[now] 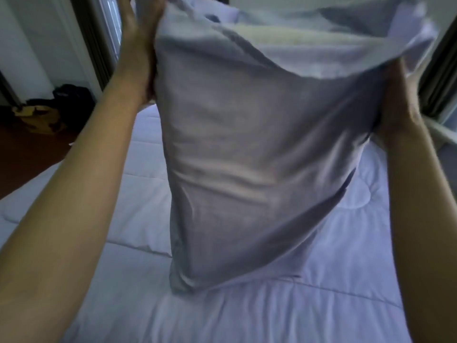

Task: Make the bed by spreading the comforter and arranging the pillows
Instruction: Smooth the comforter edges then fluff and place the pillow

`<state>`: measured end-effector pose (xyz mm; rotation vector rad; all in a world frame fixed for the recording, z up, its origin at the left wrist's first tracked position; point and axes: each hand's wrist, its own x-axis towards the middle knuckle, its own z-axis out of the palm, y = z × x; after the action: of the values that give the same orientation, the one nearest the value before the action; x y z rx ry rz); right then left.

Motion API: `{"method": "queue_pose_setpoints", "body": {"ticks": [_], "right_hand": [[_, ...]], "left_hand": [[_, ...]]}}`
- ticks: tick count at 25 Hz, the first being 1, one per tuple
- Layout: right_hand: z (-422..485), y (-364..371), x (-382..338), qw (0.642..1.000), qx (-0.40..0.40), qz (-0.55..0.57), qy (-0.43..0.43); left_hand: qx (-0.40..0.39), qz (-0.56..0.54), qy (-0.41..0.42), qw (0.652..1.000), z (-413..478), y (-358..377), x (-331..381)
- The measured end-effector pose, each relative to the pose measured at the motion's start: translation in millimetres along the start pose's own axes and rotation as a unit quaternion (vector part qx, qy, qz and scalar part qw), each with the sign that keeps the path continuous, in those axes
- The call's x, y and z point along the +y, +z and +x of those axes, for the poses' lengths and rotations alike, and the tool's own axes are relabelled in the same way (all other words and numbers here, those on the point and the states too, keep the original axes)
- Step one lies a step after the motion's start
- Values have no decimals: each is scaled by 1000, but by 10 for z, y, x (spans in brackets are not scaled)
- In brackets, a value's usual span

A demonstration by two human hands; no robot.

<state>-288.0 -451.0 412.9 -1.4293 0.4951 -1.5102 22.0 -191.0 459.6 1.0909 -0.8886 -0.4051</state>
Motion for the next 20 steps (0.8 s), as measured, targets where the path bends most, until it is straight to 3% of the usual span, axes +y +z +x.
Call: {"method": "queue_pose_setpoints", "body": {"ticks": [2, 4, 5, 7, 8, 9, 11, 13, 16, 17, 18, 20], "right_hand": [[180, 52, 55, 996, -38, -84, -17], [208, 154, 341, 977, -36, -210, -2], [224, 208, 449, 964, 11, -265, -11], [340, 295, 479, 945, 148, -291, -26], [419, 336, 422, 943, 191, -270, -17], [501, 364, 349, 946, 212, -243, -1], [667, 435, 229, 953, 215, -210, 25], [834, 495, 146, 956, 204, -211, 18], [998, 451, 57, 961, 178, -208, 33], [1023, 433, 47, 967, 159, -197, 35], [1028, 410, 70, 973, 133, -186, 36], [932, 327, 106, 980, 99, -165, 48]], "left_hand": [[-46, 115, 61, 990, -35, 126, 9], [-72, 288, 114, 948, -146, 211, -232], [-18, 324, 155, 933, -169, 194, -285], [91, 246, 204, 943, -180, 40, -122], [65, 206, 200, 956, -153, -92, -4], [-3, 234, 173, 957, -172, -250, 36], [-107, 436, 79, 890, -287, -581, -49], [-75, 535, 70, 838, -336, -862, -223], [61, 542, 93, 833, -157, -1146, 83], [73, 532, 89, 839, -54, -1228, 225], [44, 534, 74, 841, 6, -1258, 332], [-106, 535, 23, 838, 2, -1115, 340]]}}
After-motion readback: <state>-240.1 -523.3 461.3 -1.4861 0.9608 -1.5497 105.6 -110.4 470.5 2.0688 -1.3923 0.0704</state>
